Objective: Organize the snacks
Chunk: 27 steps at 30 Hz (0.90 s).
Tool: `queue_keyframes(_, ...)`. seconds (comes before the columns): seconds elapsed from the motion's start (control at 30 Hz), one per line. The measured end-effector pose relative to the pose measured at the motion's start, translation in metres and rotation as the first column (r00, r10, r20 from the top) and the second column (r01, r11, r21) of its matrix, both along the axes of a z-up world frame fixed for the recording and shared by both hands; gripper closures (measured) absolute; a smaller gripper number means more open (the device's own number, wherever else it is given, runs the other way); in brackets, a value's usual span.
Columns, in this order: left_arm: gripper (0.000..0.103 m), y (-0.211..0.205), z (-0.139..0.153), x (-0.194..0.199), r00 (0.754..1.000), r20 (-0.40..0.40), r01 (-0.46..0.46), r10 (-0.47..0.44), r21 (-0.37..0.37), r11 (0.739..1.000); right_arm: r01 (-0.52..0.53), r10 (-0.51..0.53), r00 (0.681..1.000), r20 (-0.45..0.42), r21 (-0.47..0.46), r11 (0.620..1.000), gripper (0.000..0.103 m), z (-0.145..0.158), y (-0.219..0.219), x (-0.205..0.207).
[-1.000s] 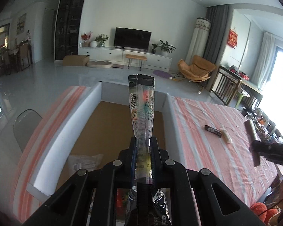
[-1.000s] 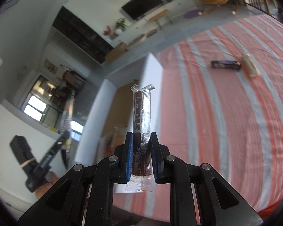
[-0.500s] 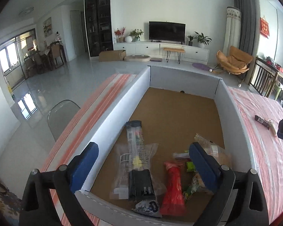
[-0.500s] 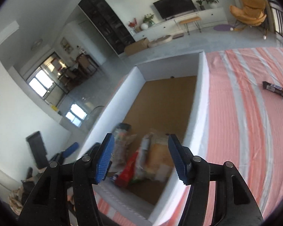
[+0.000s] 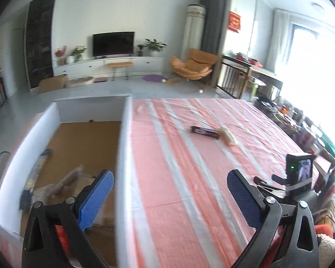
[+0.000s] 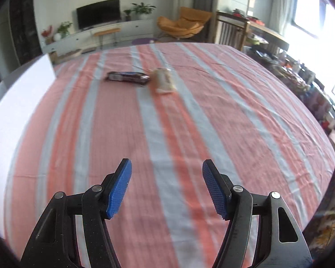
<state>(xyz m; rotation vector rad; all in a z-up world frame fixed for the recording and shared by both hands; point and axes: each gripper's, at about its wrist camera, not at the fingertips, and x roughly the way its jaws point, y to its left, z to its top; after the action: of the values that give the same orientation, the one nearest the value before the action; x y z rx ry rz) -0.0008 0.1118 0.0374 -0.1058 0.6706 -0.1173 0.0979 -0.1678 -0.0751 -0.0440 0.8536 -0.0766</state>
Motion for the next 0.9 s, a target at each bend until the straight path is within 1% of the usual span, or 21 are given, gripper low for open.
queue_keyframes(0.07,0.002,-0.034,-0.007,0.01,0.996,-0.041,0.076,-0.076,-0.002,0.997,0.047,-0.046,0.999,0.011,-0.013,0.999,0.034,-0.002,-0.019,-0.002)
queue_keyframes(0.1,0.002,-0.051,-0.012,0.017,0.992,-0.06,0.111,-0.11,-0.002,0.994,0.086,-0.086,0.996,0.007,0.005,0.996,0.034,-0.004,-0.029,-0.004)
queue_keyframes(0.13,0.002,-0.067,-0.02,0.023,0.988,-0.077,0.137,-0.137,0.002,0.991,0.11,-0.111,0.994,0.002,0.045,0.993,0.034,-0.005,-0.037,-0.002)
queue_keyframes(0.17,0.002,-0.084,-0.029,0.028,0.984,-0.094,0.155,-0.153,0.009,0.988,0.118,-0.119,0.993,0.011,0.081,0.99,0.034,-0.003,-0.041,-0.003)
queue_keyframes(0.2,0.002,-0.096,-0.04,0.036,0.979,-0.117,0.167,-0.164,0.015,0.986,0.125,-0.128,0.991,0.026,0.094,0.988,0.034,-0.003,-0.043,-0.004)
queue_keyframes(0.3,0.002,-0.122,-0.072,0.06,0.971,-0.181,0.166,-0.156,0.038,0.985,0.148,-0.152,0.988,0.036,0.091,0.985,0.034,-0.005,-0.045,-0.005)
queue_keyframes(0.43,0.002,-0.134,-0.105,0.084,0.97,-0.221,0.122,-0.102,0.08,0.989,0.181,-0.185,0.982,0.032,0.111,0.977,0.034,-0.01,-0.05,-0.001)
queue_keyframes(0.57,0.002,-0.133,-0.13,0.103,0.971,-0.234,0.076,-0.051,0.1,0.992,0.202,-0.205,0.979,0.006,0.132,0.97,0.034,-0.017,-0.057,0.004)
queue_keyframes(0.7,0.002,-0.13,-0.145,0.114,0.968,-0.249,0.045,-0.016,0.111,0.993,0.204,-0.204,0.979,-0.013,0.125,0.971,0.034,-0.021,-0.056,0.005)
queue_keyframes(0.83,0.002,-0.126,-0.159,0.117,0.963,-0.269,0.038,-0.004,0.122,0.992,0.207,-0.204,0.978,-0.031,0.125,0.97,0.034,-0.024,-0.056,0.005)
queue_keyframes(0.9,0.002,-0.126,-0.161,0.115,0.965,-0.262,0.032,0.006,0.141,0.99,0.213,-0.209,0.977,-0.046,0.132,0.968,0.034,-0.026,-0.058,0.006)
